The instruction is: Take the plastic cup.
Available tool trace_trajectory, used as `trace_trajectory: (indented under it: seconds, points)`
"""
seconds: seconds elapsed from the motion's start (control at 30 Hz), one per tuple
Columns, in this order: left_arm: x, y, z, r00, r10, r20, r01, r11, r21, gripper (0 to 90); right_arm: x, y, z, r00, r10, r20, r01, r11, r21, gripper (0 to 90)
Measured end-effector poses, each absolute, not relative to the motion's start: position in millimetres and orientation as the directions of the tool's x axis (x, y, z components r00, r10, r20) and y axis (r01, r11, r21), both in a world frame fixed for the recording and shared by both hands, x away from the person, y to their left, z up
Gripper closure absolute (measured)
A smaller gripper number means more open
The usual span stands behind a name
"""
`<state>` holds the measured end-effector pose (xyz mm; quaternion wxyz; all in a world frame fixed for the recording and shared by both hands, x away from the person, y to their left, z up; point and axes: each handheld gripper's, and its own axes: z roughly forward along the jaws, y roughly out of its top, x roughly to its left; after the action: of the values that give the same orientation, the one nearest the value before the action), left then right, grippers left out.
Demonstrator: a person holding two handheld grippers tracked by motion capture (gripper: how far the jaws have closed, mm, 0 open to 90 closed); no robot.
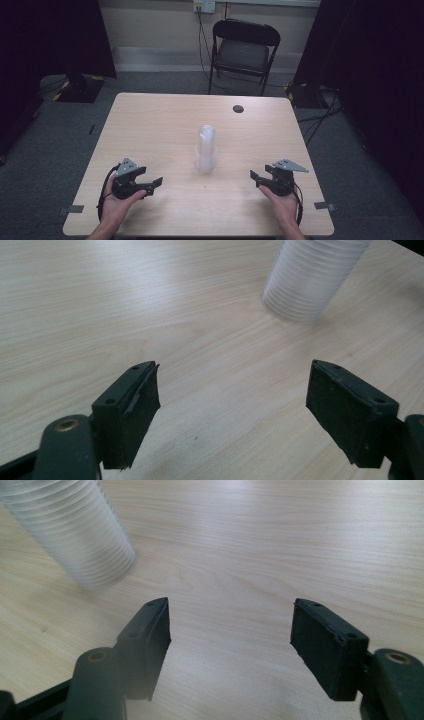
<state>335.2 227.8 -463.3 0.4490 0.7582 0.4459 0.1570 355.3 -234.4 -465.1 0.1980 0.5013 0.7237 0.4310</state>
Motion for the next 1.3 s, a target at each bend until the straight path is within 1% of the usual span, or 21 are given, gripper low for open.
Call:
trace_trajectory:
  seconds: [0.1,0.17,0.27,0.3,0.37,0.47,0.53,0.77,0.87,0.97,1.1,1.2,1.3]
  points:
    - [337,227,-464,0.549,0.819,-0.168,0.542,-0.195,0.817,21.1,358,-234,-465,-0.421,0.896,0.141,0.551,0.129,0.825,29.9]
    - [338,227,-464,0.547,0.819,-0.173,0.549,-0.194,0.813,21.1,358,-232,-465,-0.425,0.898,0.114,0.533,0.146,0.833,28.0]
    - [338,225,-464,0.554,0.818,-0.156,0.543,-0.213,0.812,21.8,356,-231,-465,-0.433,0.893,0.118,0.534,0.149,0.832,27.8]
    - [337,224,-463,0.560,0.815,-0.149,0.537,-0.220,0.814,21.9,356,-231,-465,-0.436,0.892,0.121,0.533,0.147,0.834,28.1]
    - [336,223,-463,0.565,0.813,-0.143,0.532,-0.227,0.816,22.1,354,-232,-463,-0.446,0.884,0.137,0.534,0.140,0.834,35.5]
    - [334,223,-463,0.574,0.797,-0.190,0.545,-0.198,0.815,22.3,349,-230,-459,-0.451,0.881,0.145,0.525,0.131,0.841,38.4]
    - [334,222,-463,0.572,0.798,-0.188,0.546,-0.199,0.814,22.6,347,-229,-456,-0.456,0.876,0.155,0.521,0.122,0.845,38.9]
    - [331,223,-462,0.580,0.795,-0.175,0.535,-0.210,0.818,22.8,341,-223,-451,-0.502,0.850,0.161,0.517,0.145,0.844,39.4]
    - [330,222,-462,0.581,0.795,-0.174,0.533,-0.210,0.820,22.8,341,-220,-451,-0.519,0.831,0.199,0.523,0.125,0.843,39.3]
    - [330,222,-462,0.580,0.796,-0.173,0.537,-0.214,0.816,22.8,342,-216,-447,-0.546,0.812,0.204,0.505,0.125,0.854,39.8]
    - [332,223,-463,0.569,0.801,-0.184,0.547,-0.203,0.812,22.9,342,-212,-442,-0.567,0.802,0.191,0.484,0.137,0.864,39.9]
    - [331,223,-463,0.587,0.778,-0.225,0.554,-0.183,0.812,24.3,342,-210,-439,-0.575,0.796,0.189,0.475,0.137,0.869,39.8]
    - [330,222,-462,0.595,0.776,-0.209,0.544,-0.197,0.816,24.7,343,-207,-437,-0.587,0.790,0.179,0.467,0.150,0.871,39.9]
